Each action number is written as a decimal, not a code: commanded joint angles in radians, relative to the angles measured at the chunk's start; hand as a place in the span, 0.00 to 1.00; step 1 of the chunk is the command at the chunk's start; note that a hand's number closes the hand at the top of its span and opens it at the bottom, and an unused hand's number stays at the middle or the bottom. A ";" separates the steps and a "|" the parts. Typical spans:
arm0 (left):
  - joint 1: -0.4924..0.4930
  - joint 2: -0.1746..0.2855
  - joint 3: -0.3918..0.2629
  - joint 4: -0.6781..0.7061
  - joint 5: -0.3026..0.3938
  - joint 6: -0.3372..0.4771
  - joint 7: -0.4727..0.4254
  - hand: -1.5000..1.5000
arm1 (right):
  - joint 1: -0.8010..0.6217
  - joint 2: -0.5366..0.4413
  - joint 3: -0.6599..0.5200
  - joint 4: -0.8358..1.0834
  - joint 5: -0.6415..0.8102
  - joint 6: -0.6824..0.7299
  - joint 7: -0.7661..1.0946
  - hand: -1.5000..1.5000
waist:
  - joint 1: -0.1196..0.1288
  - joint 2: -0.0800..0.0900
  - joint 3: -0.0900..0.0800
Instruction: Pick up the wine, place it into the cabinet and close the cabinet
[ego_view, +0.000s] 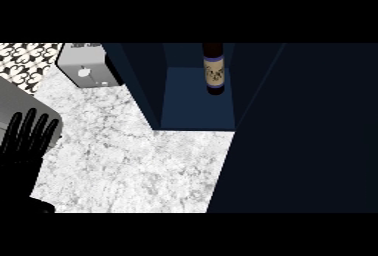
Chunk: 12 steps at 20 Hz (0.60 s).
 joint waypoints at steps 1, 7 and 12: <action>0.010 0.028 0.028 0.009 0.016 -0.040 0.006 0.00 | -0.079 0.136 0.139 -0.150 -0.006 -0.040 0.127 1.00 | 0.010 0.001 -0.001; -0.013 0.040 0.052 0.037 0.047 -0.082 0.013 0.00 | -0.173 0.201 0.132 -0.090 -0.038 -0.022 0.179 1.00 | 0.028 0.004 -0.003; -0.019 0.026 0.027 0.020 0.032 -0.058 0.037 0.00 | -0.300 0.284 0.092 0.006 -0.080 -0.016 0.252 1.00 | 0.055 0.008 -0.003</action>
